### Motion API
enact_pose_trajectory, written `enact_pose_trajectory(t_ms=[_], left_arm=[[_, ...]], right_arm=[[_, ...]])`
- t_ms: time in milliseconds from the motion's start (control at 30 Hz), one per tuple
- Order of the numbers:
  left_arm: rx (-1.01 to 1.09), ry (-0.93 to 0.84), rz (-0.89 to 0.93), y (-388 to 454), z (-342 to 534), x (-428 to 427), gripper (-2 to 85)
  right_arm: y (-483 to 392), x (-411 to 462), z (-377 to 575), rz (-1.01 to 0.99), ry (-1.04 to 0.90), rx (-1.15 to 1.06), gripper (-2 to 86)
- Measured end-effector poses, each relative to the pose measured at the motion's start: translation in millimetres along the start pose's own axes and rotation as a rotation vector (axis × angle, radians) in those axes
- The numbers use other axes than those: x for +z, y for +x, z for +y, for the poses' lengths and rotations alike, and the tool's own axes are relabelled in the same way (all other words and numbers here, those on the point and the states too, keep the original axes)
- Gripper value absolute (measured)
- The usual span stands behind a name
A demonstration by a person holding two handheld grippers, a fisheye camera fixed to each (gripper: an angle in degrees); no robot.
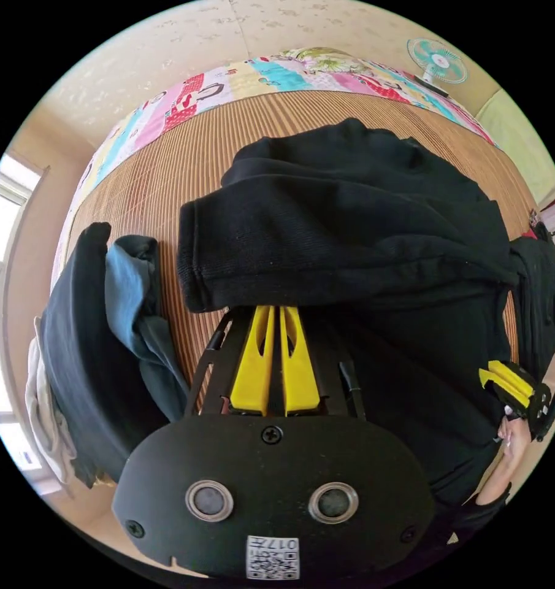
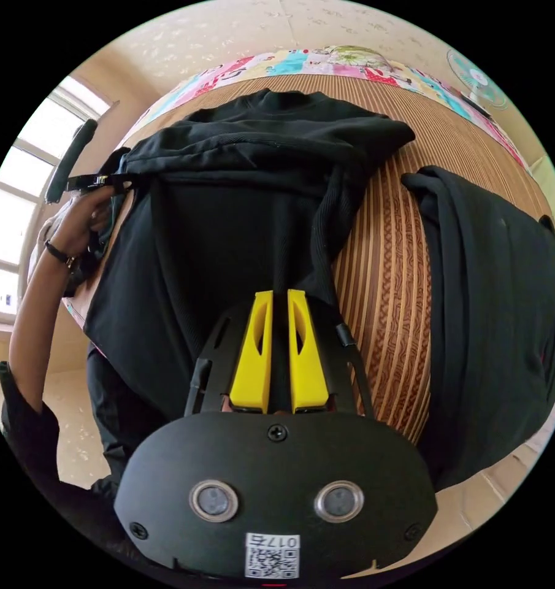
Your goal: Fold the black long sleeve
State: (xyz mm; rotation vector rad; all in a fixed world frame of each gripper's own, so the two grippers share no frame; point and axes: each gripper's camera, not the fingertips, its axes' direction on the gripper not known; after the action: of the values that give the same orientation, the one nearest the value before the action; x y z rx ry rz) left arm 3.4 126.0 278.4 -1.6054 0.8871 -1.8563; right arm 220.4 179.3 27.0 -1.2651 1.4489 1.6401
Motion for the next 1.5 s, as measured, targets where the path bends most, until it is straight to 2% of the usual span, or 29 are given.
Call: enact_pose_trajectory(t_ms=[133, 233, 300, 400, 467, 500, 567, 633, 767, 900, 967, 1033, 1067, 1167, 1267, 1333, 1400, 1433, 1500], left_arm=[[-0.036, 0.155, 0.094, -29, 107, -25, 3.9], [-0.112, 0.344, 0.108, -56, 214, -55, 6.8], [-0.154, 0.391, 0.138, -65, 267, -64, 8.2], [-0.221, 0.347, 0.120, -65, 322, -58, 9.9], [-0.242, 0.296, 0.114, -62, 338, -48, 10.3], [-0.258, 0.273, 0.147, -61, 347, -42, 10.4], [-0.289, 0.313, 0.206, -64, 363, -42, 10.1], [-0.317, 0.329, 0.266, -70, 375, -42, 10.0], [-0.371, 0.342, 0.354, -78, 392, -42, 9.1], [-0.379, 0.312, 0.305, -70, 400, -51, 4.9], [-0.317, 0.364, 0.403, -72, 408, -67, 4.4], [-0.298, 0.517, 0.703, -101, 434, -99, 4.1], [-0.307, 0.545, 0.747, -110, 441, -106, 4.1], [-0.311, 0.530, 0.708, -132, 460, -127, 4.0], [-0.312, 0.514, 0.690, -133, 469, -123, 4.0], [-0.347, 0.489, 0.747, -131, 474, -110, 4.0], [-0.366, 0.484, 0.769, -130, 478, -104, 4.0], [-0.374, 0.487, 0.773, -132, 483, -104, 4.0], [-0.367, 0.493, 0.771, -140, 490, -109, 4.0]], right_arm=[[20, -1, -13, -0.099, -0.060, 0.029, 4.8], [7, 3, -34, 0.021, -0.089, -0.075, 4.6], [-4, 5, -55, 0.133, -0.056, -0.129, 4.6], [-32, 20, -77, 0.385, 0.035, -0.333, 5.0], [-35, 15, -84, 0.429, -0.007, -0.331, 5.7], [-31, 1, -83, 0.433, -0.040, -0.262, 6.4], [-22, -32, -54, 0.380, 0.020, -0.200, 7.5], [0, -76, 20, 0.308, 0.154, -0.100, 8.9], [59, -95, 140, 0.182, 0.175, 0.105, 10.7], [110, -74, 223, -0.190, 0.149, 0.191, 6.4], [117, -83, 243, -0.319, 0.219, 0.172, 3.1], [122, -139, 277, -0.422, 0.500, 0.103, 2.3], [125, -153, 283, -0.413, 0.538, 0.096, 2.3], [140, -189, 278, -0.192, 0.463, 0.149, 4.9], [148, -178, 243, -0.268, 0.336, 0.151, 13.5], [138, -133, 205, -0.245, 0.104, 0.191, 13.6], [123, -100, 189, -0.214, -0.034, 0.186, 12.6], [114, -104, 190, -0.115, 0.003, 0.195, 11.4], [108, -118, 197, -0.125, 0.007, 0.157, 4.7]])
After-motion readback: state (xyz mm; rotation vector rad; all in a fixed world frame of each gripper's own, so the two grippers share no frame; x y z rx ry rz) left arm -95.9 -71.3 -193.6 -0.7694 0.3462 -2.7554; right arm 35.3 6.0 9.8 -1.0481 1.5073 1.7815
